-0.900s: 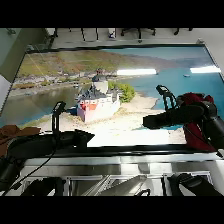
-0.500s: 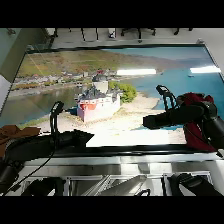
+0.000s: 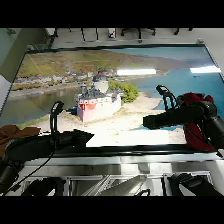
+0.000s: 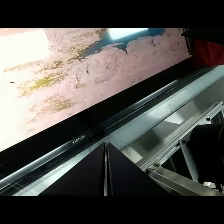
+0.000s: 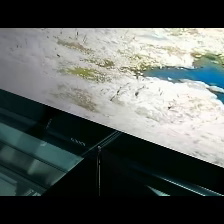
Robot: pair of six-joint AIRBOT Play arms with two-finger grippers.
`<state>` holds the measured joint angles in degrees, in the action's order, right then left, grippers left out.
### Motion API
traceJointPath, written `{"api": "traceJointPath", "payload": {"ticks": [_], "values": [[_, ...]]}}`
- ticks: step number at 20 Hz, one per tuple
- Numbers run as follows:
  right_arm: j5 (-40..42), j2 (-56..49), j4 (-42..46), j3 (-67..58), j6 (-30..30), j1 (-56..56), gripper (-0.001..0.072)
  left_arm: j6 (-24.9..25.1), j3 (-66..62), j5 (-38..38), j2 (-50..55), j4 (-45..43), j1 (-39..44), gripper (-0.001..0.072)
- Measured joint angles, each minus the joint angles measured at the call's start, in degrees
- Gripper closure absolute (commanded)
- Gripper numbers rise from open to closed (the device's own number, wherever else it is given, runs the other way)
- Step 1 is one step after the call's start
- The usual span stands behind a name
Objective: Fold the shirts.
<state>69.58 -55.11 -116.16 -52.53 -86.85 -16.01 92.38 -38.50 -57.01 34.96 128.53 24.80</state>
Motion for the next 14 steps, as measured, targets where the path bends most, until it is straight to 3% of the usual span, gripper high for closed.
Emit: {"api": "traceJointPath", "payload": {"ticks": [4,5,6,7,11,14], "values": [[0.00,0.00,0.00,0.00,0.00,0.00,0.0691,-2.32,-0.90,-0.72,0.00,-3.98,-1.11,0.0691],[0.02,0.00,0.00,0.00,0.00,0.00,0.0691,-5.16,-1.77,-1.84,0.00,-7.93,-2.27,0.0642],[0.00,0.00,0.00,0.00,0.00,0.00,0.0691,-8.15,-2.95,-3.82,0.00,-12.79,-3.85,0.0229],[0.00,0.00,0.00,0.00,0.00,0.00,0.0691,-10.69,-4.20,-6.21,0.00,-17.86,-5.68,0.0018],[0.00,0.00,0.00,0.00,0.00,0.00,0.0691,-18.43,-7.13,-17.84,0.00,-40.26,-18.23,0.0001],[0.00,0.00,0.00,0.00,0.00,0.00,0.0691,-20.55,-4.46,-20.76,0.02,-49.64,-31.93,0.0001]]}}
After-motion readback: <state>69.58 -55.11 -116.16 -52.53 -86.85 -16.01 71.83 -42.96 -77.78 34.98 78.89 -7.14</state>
